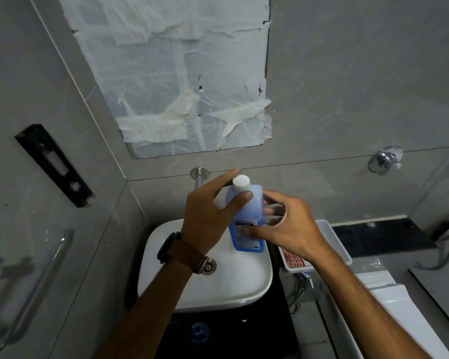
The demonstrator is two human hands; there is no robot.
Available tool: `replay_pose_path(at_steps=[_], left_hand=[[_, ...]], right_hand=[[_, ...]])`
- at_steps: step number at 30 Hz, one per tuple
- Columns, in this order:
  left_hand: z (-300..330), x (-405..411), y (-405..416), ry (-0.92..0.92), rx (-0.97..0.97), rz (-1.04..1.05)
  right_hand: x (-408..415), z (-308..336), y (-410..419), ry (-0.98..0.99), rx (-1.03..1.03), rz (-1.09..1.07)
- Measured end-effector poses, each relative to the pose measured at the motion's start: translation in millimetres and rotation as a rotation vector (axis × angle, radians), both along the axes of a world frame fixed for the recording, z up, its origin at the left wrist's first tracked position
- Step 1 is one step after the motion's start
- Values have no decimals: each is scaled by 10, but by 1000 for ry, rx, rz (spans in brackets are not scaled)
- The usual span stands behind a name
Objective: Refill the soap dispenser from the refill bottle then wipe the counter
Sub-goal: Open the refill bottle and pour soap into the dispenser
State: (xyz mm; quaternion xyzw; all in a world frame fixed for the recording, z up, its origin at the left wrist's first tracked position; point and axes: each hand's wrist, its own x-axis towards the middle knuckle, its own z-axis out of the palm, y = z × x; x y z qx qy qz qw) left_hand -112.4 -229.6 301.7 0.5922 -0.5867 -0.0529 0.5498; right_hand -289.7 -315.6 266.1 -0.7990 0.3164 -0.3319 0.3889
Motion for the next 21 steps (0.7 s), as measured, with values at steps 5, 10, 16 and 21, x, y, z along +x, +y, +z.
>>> replay_pose_path(at_steps=[5,10,16,21], left_hand=[[26,96,23,252,-35,-5],[-334,307,210,319,34,70],[-1357,516,742,338,332,256],[-2233,409,1333,406,560,386]], right_hand=[[-7,-169,-5,-10,9,-14],[-129,-539,78,-10,93,-27],[-337,-1157,295,39,232,-21],[-535,-1799,526,76,387,-44]])
